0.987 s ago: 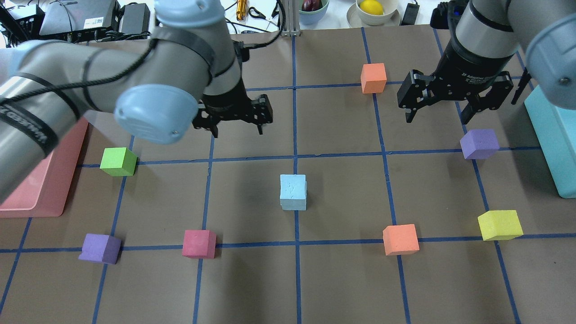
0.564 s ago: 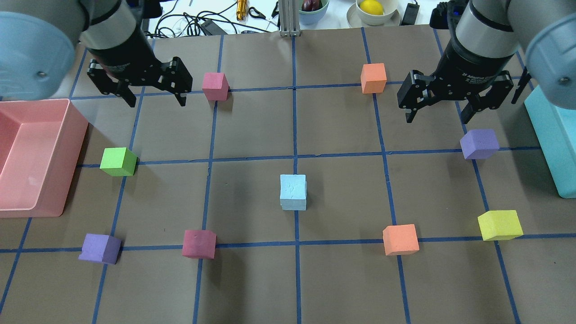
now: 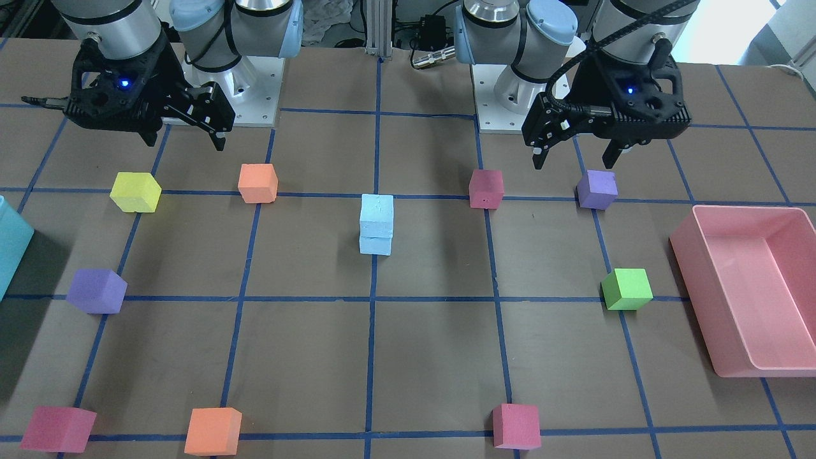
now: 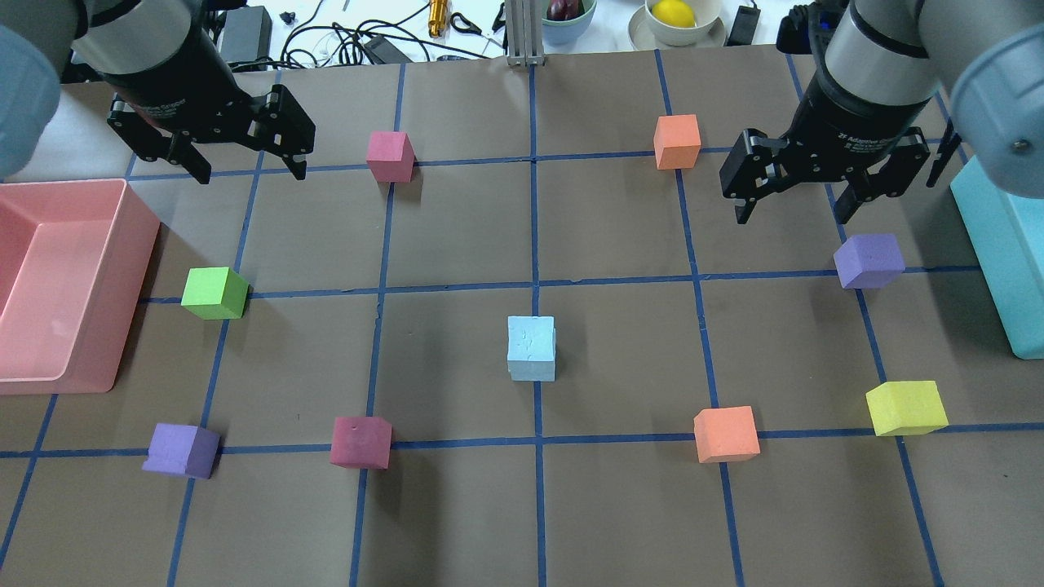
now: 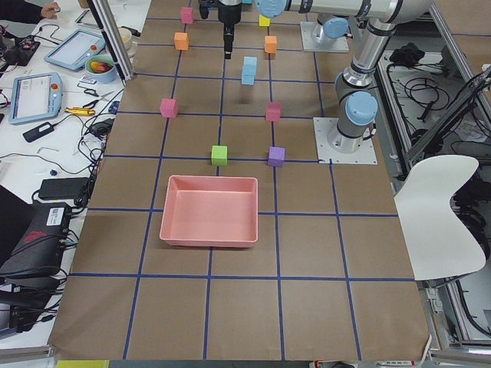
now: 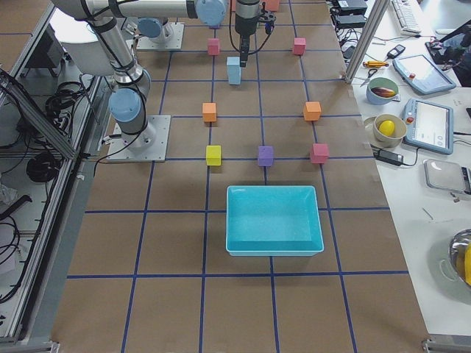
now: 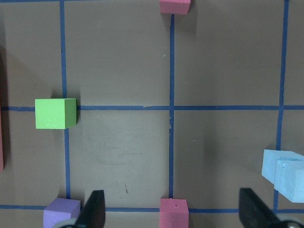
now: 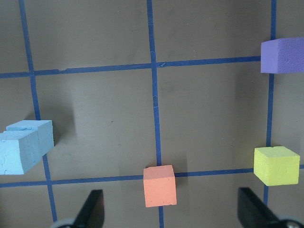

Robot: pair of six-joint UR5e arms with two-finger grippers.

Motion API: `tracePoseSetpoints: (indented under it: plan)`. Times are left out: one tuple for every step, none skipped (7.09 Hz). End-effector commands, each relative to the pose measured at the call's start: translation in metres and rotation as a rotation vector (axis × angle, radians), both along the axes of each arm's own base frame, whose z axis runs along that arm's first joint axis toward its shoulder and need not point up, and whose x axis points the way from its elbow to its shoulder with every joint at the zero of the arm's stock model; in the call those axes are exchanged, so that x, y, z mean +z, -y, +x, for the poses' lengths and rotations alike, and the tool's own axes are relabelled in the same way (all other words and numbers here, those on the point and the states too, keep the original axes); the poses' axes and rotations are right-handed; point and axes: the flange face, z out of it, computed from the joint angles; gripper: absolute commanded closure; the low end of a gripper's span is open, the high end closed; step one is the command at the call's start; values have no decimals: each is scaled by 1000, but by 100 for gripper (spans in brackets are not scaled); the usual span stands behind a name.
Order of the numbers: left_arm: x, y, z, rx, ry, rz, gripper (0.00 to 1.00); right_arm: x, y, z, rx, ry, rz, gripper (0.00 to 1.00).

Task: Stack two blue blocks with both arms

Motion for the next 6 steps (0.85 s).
tracePoseSetpoints:
  plan:
    - [3,-1,1,3,2,-4,0,0,0,0,4,0,0,0]
    - [2,-1,2,4,0,2,0,0,1,0,4,0,-2,0]
    - [2,0,4,7,2,4,0,0,1,0,4,0,-2,0]
    - [1,0,3,7,-3,5,0,0,1,0,4,0,-3,0]
    - [0,-1,2,4,-3,18,0,-1,1,0,4,0,-2,0]
    - [2,-2,2,4,0,15,0,-1,1,0,4,0,-2,0]
